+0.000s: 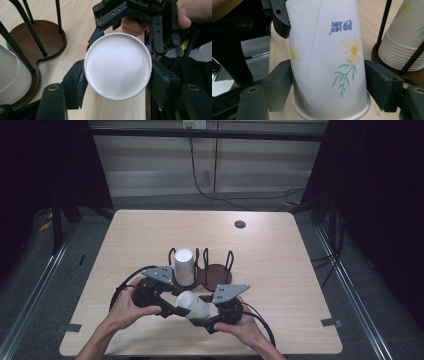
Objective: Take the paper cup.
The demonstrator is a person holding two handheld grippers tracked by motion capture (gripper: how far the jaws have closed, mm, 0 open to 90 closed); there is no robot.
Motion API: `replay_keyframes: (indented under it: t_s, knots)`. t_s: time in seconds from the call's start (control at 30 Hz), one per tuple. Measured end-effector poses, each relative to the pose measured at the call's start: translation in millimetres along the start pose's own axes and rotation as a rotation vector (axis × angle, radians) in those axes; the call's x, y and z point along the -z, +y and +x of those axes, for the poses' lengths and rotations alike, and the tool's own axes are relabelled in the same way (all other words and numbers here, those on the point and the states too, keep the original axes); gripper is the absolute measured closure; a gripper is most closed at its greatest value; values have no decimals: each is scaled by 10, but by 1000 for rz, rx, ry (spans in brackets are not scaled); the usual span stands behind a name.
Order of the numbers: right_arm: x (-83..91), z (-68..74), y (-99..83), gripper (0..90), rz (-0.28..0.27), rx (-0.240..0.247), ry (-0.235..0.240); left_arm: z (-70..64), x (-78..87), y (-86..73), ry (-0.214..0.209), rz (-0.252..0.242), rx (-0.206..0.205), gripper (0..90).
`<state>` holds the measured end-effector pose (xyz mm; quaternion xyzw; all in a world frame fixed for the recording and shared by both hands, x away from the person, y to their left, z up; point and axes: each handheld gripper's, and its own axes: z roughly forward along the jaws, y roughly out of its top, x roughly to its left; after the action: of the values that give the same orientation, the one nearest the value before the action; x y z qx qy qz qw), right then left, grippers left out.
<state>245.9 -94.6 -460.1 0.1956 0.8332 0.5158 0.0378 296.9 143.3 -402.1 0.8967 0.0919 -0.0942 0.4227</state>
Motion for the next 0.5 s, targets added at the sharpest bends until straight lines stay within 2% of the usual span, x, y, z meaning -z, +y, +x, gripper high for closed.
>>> replay_keyframes:
  t_s: [0.17, 0.23, 0.5]
  knots:
    - [16, 15, 21, 287, -3, 18, -2, 3, 33, 13, -7, -5, -1, 373]
    - [17, 17, 28, 292, 8, 13, 2, -2, 25, 7, -9, -8, 10, 371]
    - [38, 17, 29, 306, 16, 13, 6, -6, 20, 3, -6, -10, 13, 359]
